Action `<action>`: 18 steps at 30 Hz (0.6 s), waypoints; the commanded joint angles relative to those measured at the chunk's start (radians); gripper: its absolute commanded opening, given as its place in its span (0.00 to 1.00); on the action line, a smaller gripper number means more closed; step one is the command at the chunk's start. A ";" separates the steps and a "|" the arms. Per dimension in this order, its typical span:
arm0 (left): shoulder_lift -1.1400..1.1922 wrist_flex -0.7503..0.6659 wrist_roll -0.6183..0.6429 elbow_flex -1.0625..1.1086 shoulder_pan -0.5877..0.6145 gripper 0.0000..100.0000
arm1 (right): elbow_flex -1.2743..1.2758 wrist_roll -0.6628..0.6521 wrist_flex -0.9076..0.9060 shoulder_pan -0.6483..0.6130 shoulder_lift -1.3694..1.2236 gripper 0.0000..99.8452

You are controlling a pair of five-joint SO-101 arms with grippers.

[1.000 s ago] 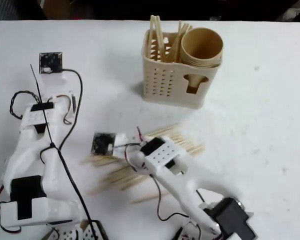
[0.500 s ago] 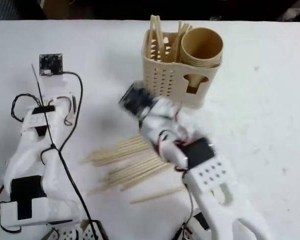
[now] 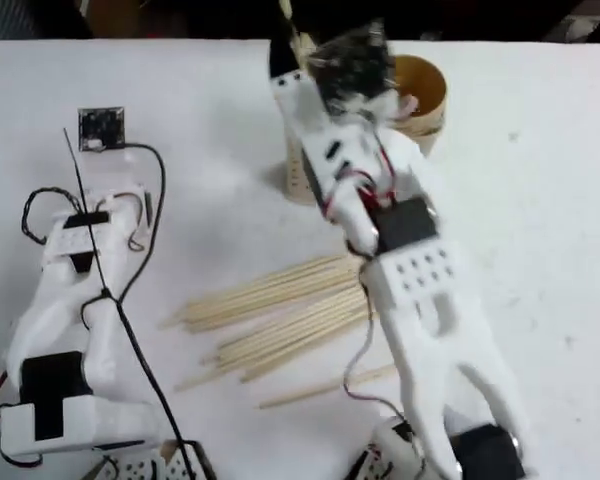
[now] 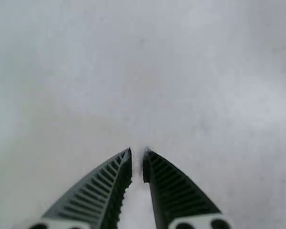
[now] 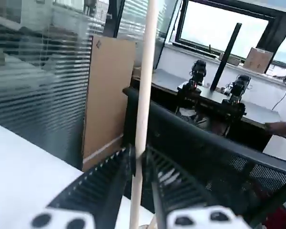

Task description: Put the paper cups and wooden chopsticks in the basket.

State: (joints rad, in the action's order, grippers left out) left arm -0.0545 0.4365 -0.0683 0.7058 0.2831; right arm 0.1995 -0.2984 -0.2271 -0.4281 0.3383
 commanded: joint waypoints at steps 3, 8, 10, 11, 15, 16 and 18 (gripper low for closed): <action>-0.039 -0.021 -0.006 -0.006 0.008 0.07 | -0.025 -0.040 0.188 0.010 -0.071 0.02; -0.039 -0.021 -0.006 -0.008 0.010 0.07 | 0.138 -0.041 0.341 0.012 0.021 0.02; -0.039 -0.021 -0.006 -0.008 0.010 0.07 | 0.213 -0.034 0.367 0.028 0.099 0.02; -0.039 -0.021 -0.006 -0.008 0.010 0.07 | 0.252 -0.032 0.383 0.033 0.143 0.02; -0.039 -0.021 -0.006 -0.009 0.010 0.07 | 0.385 -0.031 0.478 0.036 0.248 0.02; -0.039 -0.021 -0.006 -0.009 0.010 0.07 | 0.404 -0.034 0.504 0.038 0.249 0.02; -0.039 -0.021 -0.006 -0.008 0.010 0.07 | 0.417 -0.032 0.544 0.056 0.234 0.02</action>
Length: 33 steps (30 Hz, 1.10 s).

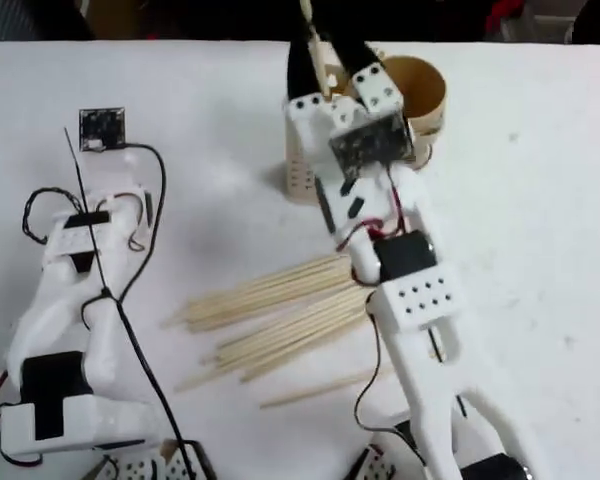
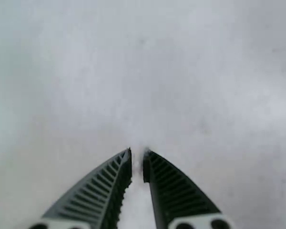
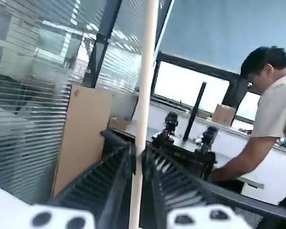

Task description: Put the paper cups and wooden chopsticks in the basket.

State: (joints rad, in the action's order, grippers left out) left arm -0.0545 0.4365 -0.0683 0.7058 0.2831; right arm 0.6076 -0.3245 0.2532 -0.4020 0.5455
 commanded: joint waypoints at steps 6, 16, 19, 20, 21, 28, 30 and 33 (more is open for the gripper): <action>-0.039 -0.021 -0.006 -0.008 0.010 0.07 | -0.028 -0.006 0.156 0.111 -0.101 0.02; -0.041 -0.021 -0.006 -0.008 0.012 0.07 | -0.074 0.100 0.154 0.127 -0.245 0.02; -0.041 -0.021 -0.006 -0.008 0.012 0.07 | -0.074 0.100 0.154 0.136 -0.263 0.02; -0.041 -0.021 -0.006 -0.008 0.012 0.07 | -0.074 0.100 0.153 0.143 -0.266 0.02; -0.041 -0.021 -0.006 -0.008 0.012 0.07 | -0.075 0.100 0.151 0.147 -0.269 0.02; -0.041 -0.021 -0.006 -0.008 0.012 0.07 | -0.072 0.100 0.139 0.176 -0.269 0.09; -0.041 -0.021 -0.006 -0.008 0.012 0.07 | -0.072 0.100 0.101 0.176 -0.265 0.12; -0.041 -0.021 -0.006 -0.008 0.012 0.07 | -0.072 0.100 0.085 0.174 -0.262 0.11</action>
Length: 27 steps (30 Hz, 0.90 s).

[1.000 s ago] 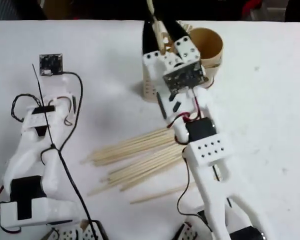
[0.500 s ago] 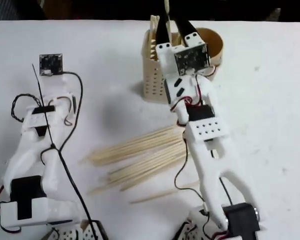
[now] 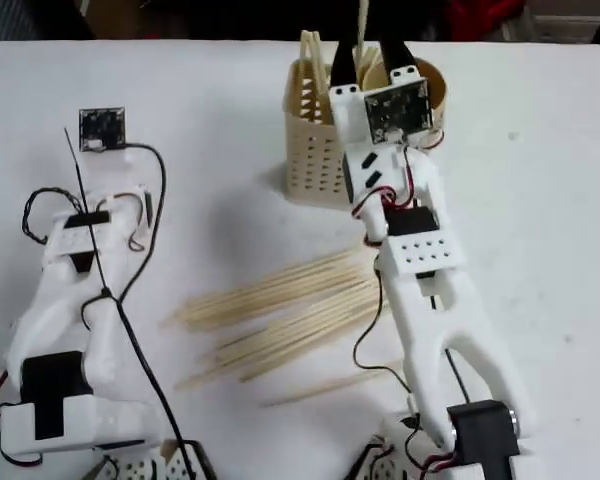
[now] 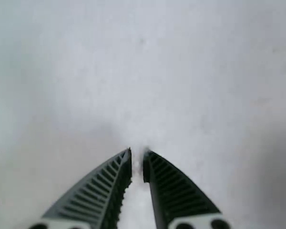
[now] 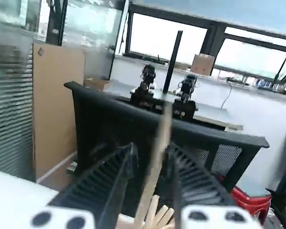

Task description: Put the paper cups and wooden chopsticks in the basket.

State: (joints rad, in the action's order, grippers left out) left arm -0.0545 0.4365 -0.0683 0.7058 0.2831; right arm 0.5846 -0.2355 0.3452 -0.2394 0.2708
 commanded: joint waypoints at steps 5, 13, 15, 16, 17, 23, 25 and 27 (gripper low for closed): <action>-0.041 -0.021 -0.006 -0.008 0.012 0.07 | -0.049 0.003 -0.067 0.021 0.016 0.10; -0.041 -0.017 -0.006 -0.009 0.012 0.07 | -0.049 0.009 -0.687 0.097 0.260 0.01; -0.041 -0.012 -0.006 -0.011 0.012 0.07 | -0.049 0.009 -0.839 0.133 0.344 0.03; -0.045 -0.011 -0.006 -0.011 0.012 0.07 | -0.049 0.008 -0.915 0.147 0.384 0.02; -0.048 0.005 -0.006 -0.014 0.012 0.07 | -0.049 0.002 -0.995 0.156 0.421 0.02; -0.048 0.382 -0.077 -0.229 0.005 0.07 | -0.044 -0.166 -1.501 0.174 0.585 0.02; -0.044 0.514 -0.132 -0.316 -0.018 0.07 | -0.012 -0.204 -1.627 0.174 0.628 0.02; -0.042 0.638 -0.233 -0.394 -0.048 0.07 | 0.048 -0.226 -1.693 0.185 0.673 0.02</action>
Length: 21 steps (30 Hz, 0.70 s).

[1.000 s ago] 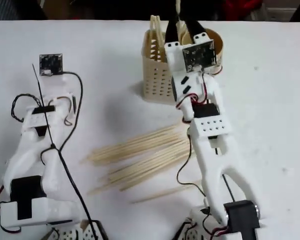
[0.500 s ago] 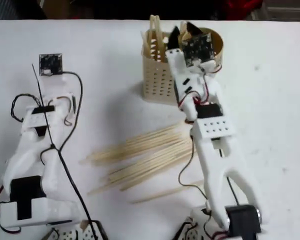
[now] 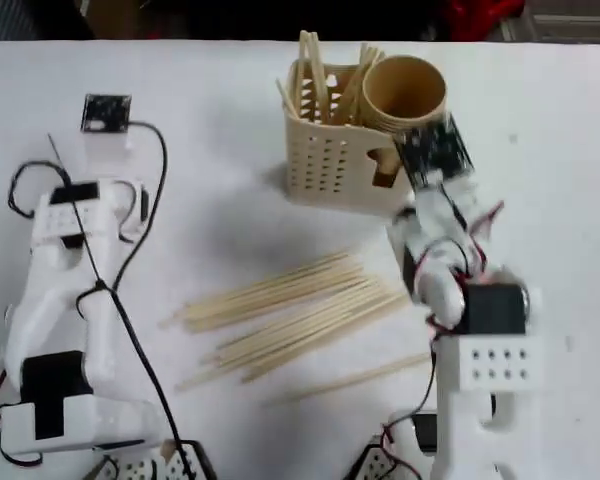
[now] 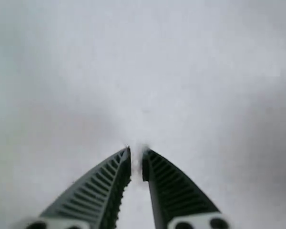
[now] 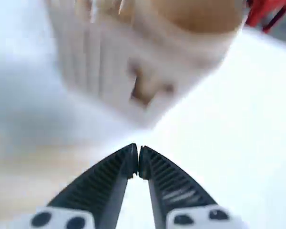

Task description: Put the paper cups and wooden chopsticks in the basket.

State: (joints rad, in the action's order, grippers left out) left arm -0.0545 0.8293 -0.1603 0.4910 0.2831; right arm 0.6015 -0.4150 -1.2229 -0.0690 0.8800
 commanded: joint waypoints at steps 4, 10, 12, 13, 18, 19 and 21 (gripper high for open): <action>-0.042 0.462 -0.295 -0.295 -0.119 0.07 | 0.213 -0.115 -0.119 0.073 0.163 0.02; -0.041 0.565 -0.479 -0.279 -0.268 0.07 | 0.589 -0.215 0.021 0.159 0.318 0.02; -0.041 0.555 -0.508 -0.232 -0.337 0.07 | 0.706 -0.216 0.077 0.173 0.377 0.02; -0.041 0.535 -0.509 -0.201 -0.369 0.07 | 0.753 -0.215 0.096 0.174 0.407 0.02; -0.039 0.362 -0.505 -0.087 -0.429 0.13 | 0.914 -0.222 0.108 0.174 0.564 0.02; -0.039 0.330 -0.505 -0.072 -0.429 0.15 | 0.933 -0.222 0.105 0.176 0.595 0.02; -0.039 0.275 -0.500 -0.051 -0.429 0.15 | 0.961 -0.222 0.102 0.176 0.647 0.02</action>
State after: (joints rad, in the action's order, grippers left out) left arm -0.0545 1.2190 -0.6544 0.4127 -0.1281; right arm 1.5420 -0.6252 -1.1324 0.0951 1.4599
